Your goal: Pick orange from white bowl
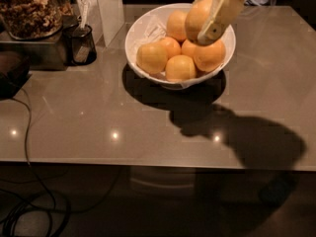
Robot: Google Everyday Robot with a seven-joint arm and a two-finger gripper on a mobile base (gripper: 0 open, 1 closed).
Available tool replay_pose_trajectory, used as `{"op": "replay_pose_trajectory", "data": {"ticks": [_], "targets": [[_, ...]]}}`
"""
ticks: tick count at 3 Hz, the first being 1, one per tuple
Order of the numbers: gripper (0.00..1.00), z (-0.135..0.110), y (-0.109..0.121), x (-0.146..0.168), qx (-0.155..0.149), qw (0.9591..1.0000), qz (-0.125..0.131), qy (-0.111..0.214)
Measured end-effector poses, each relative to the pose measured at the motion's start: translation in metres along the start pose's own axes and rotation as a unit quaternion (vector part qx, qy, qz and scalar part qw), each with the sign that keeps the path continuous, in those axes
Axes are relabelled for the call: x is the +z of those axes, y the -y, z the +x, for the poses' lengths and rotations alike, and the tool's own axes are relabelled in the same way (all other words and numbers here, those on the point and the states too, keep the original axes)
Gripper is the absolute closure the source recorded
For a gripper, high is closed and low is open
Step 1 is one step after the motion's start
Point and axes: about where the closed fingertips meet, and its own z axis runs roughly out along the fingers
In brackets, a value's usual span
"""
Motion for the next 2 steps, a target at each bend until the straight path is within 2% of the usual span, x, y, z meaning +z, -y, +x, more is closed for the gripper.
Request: {"op": "replay_pose_trajectory", "data": {"ticks": [1, 2], "targets": [[1.00, 0.000, -0.037, -0.059, 0.035, 0.9965, 0.075, 0.017], [1.00, 0.035, -0.053, -0.070, 0.069, 0.9934, 0.091, -0.002]]}}
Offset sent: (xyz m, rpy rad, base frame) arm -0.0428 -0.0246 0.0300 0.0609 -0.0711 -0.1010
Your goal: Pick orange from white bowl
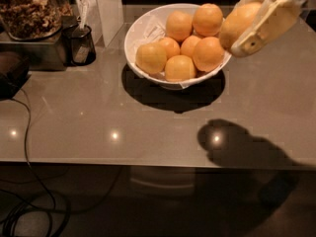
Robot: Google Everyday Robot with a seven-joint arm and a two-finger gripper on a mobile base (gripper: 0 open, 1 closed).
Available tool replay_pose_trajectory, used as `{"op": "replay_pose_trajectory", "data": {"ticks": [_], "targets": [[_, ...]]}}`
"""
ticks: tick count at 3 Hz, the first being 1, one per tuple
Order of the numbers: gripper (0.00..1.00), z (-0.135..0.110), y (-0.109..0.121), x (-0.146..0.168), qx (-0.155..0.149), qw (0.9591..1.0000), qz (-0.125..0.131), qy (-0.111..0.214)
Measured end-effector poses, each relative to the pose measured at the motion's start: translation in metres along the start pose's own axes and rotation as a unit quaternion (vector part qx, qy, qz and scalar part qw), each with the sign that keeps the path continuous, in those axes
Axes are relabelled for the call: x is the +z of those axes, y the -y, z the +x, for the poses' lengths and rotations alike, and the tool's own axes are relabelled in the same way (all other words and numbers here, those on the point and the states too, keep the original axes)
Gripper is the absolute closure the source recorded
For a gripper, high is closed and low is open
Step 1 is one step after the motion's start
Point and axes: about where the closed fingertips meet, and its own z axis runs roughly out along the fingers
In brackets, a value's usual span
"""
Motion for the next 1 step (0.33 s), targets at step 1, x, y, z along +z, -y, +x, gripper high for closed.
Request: {"op": "replay_pose_trajectory", "data": {"ticks": [1], "targets": [[1.00, 0.0009, -0.0008, 0.0015, 0.000, 1.0000, -0.003, -0.001]]}}
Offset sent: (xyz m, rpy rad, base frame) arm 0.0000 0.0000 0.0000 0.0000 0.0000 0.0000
